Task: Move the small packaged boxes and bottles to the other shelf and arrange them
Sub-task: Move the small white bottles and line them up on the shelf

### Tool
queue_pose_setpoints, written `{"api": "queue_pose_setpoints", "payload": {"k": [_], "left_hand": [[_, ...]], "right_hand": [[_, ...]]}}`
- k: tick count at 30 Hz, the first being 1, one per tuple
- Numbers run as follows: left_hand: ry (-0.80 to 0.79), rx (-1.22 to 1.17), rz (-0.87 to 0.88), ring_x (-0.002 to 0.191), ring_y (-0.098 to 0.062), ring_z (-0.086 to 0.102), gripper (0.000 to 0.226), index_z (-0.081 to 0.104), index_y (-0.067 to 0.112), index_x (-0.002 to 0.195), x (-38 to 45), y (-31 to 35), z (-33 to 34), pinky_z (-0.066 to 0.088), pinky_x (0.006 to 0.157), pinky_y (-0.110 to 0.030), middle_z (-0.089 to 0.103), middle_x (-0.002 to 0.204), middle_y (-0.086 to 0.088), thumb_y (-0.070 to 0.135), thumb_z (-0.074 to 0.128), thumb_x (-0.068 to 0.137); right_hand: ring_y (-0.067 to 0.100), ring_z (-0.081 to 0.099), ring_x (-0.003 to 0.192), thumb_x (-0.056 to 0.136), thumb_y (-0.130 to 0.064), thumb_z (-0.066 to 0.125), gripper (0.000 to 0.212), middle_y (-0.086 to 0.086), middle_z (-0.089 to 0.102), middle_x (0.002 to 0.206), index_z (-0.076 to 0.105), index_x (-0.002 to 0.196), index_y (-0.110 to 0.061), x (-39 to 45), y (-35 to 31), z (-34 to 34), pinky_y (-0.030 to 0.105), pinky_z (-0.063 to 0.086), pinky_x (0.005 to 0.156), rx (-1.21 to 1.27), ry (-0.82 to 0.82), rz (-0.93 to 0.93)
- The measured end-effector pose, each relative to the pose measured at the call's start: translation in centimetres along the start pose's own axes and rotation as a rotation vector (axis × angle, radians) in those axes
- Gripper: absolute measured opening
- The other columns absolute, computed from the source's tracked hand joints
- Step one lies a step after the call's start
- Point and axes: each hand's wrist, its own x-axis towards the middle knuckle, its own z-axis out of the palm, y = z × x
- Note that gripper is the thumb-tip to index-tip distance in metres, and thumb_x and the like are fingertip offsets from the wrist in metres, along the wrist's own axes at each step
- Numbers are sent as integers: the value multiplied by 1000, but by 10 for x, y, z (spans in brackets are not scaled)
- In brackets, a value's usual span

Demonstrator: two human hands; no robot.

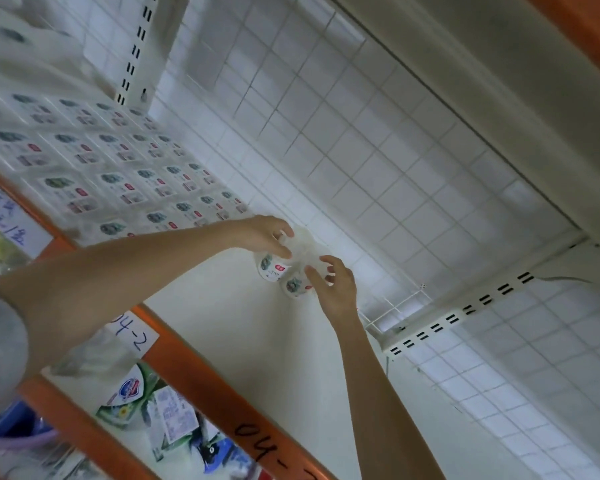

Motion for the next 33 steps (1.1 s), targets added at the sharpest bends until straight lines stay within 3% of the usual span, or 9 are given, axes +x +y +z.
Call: {"api": "queue_pose_setpoints", "payload": {"k": [7,14,18,24,33], "left_hand": [[21,-6,19,120,-22,48,58,46,19,131,1,2,0,40,89,-25,47,135,-8,33,70,80],[57,27,36,120,-23,49,58,46,18,132,4,1,0,40,97,-31,47,137,-9,32,69,81],[70,13,24,119,-23,50,57,47,16,132,5,1,0,41,96,-31,47,136,-9,30,69,81],[48,22,3,122,-23,47,59,46,14,132,4,7,-1,42,93,-30,47,136,-8,31,69,81],[83,130,20,122,-23,47,57,47,10,131,2,13,1,40,93,-29,49,134,-10,30,68,82]], "right_hand": [[22,60,92,83,-29,67,25,8,57,112,63,105,-19,4,-2,-3,38,52,86,-55,33,19],[15,56,87,86,-29,63,27,8,56,116,62,110,-17,1,0,0,10,37,65,-69,99,44],[13,53,85,88,-28,61,27,10,55,118,61,113,-15,0,-2,5,18,37,74,-76,95,39],[13,52,88,88,-28,62,27,9,54,122,61,113,-17,0,-4,4,21,37,75,-60,69,75],[13,55,86,86,-24,65,27,10,57,120,65,109,-10,-2,-6,3,16,39,69,-1,93,84]]}}
